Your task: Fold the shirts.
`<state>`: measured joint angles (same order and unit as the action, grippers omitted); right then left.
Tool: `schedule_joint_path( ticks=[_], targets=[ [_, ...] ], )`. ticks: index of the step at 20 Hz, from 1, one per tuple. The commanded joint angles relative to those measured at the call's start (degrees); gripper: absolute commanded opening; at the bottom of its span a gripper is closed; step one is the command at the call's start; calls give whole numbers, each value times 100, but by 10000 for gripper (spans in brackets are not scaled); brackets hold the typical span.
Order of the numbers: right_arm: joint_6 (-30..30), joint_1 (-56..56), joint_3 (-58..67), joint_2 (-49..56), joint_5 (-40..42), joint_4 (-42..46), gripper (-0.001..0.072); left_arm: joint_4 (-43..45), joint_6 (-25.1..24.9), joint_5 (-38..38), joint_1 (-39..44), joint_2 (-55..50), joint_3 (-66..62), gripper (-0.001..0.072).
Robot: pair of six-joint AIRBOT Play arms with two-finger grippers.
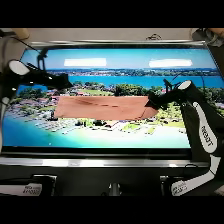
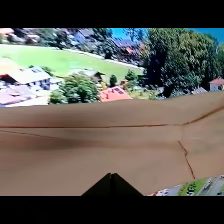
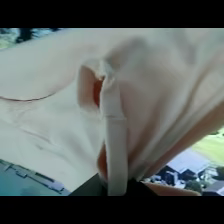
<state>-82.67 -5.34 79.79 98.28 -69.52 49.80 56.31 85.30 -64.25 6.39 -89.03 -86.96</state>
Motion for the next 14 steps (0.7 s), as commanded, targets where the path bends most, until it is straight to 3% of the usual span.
schedule_joint_path(
  ticks=[1, 6, 10, 12, 14],
  targets=[
    [-380, 63, 474, -782, -540, -15, 28, -595, 116, 935, 1027, -605, 319, 25],
    [-815, 63, 616, -2140, -1137, 127, 29, -2922, 31, 1808, 2470, -2039, 310, 25],
    [-1027, 63, 616, -2540, -1488, 181, 29, -5272, -1320, 2295, 3195, -2623, 291, 25],
    [-1117, 79, 616, -2535, -1458, 186, 29, -5569, -1934, 1991, 2918, -2640, 286, 23],
    [-1202, 260, 614, -2437, -1290, 186, 29, -5302, -2308, 1628, 2339, -2306, 289, 22]
  ],
)
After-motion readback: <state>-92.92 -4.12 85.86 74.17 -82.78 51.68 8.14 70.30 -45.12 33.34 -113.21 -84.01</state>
